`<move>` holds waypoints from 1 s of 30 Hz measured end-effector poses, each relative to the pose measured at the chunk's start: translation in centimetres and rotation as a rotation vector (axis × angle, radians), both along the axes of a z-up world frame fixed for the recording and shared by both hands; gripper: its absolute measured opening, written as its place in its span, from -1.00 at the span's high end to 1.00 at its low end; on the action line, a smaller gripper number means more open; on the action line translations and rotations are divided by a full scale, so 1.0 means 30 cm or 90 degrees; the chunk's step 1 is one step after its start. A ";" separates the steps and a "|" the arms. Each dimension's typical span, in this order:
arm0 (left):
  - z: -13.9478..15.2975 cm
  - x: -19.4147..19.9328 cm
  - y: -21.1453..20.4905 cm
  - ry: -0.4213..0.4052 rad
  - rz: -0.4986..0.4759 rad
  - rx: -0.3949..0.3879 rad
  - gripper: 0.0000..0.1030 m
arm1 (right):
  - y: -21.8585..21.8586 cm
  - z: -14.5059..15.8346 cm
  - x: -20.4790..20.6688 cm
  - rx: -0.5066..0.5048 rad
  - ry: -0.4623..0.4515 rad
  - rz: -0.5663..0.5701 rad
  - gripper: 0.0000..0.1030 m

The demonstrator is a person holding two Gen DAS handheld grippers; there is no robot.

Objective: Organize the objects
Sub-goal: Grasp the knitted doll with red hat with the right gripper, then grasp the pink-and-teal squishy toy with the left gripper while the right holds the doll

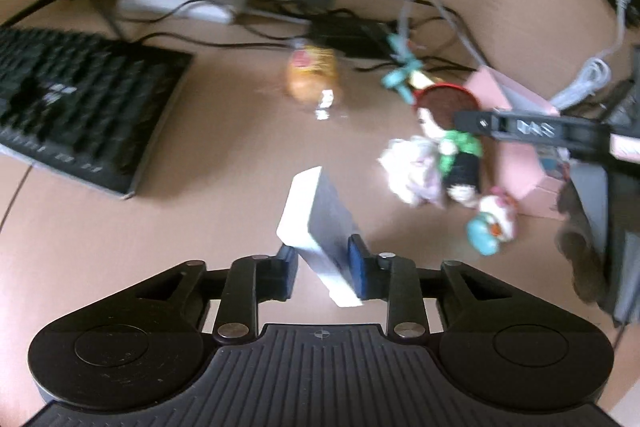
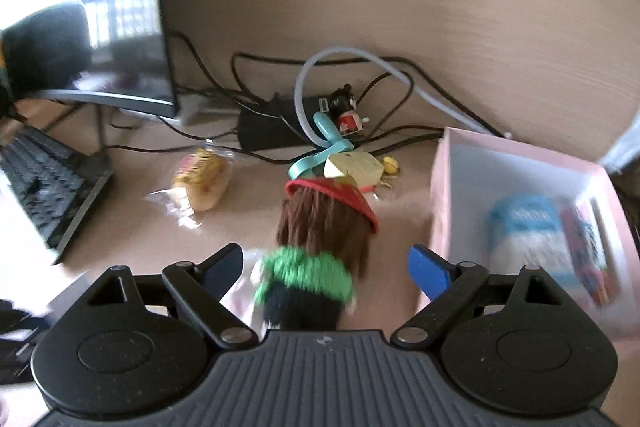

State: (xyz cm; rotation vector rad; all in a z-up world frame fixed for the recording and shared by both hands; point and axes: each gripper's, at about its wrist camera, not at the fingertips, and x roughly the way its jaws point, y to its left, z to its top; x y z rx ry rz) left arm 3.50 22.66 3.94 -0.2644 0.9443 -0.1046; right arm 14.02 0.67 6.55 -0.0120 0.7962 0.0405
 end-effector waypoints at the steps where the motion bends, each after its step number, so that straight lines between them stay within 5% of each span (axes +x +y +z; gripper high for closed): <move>1: -0.006 -0.002 0.010 0.000 0.009 0.003 0.31 | 0.016 -0.015 0.033 -0.015 0.003 -0.006 -0.75; 4: -0.021 0.005 0.027 -0.002 0.023 0.006 0.24 | 0.054 -0.066 0.104 -0.045 0.022 -0.007 -0.70; 8: -0.029 0.036 0.011 0.004 0.022 0.013 0.33 | 0.088 -0.106 0.095 -0.070 0.045 0.016 -0.13; 20: -0.046 0.167 -0.128 0.015 -0.004 0.037 0.31 | -0.074 0.154 -0.322 0.011 -0.050 0.013 -0.10; 30: -0.050 0.301 -0.268 -0.006 0.050 0.063 0.21 | -0.171 -0.065 -0.666 -0.150 0.031 -0.047 -0.10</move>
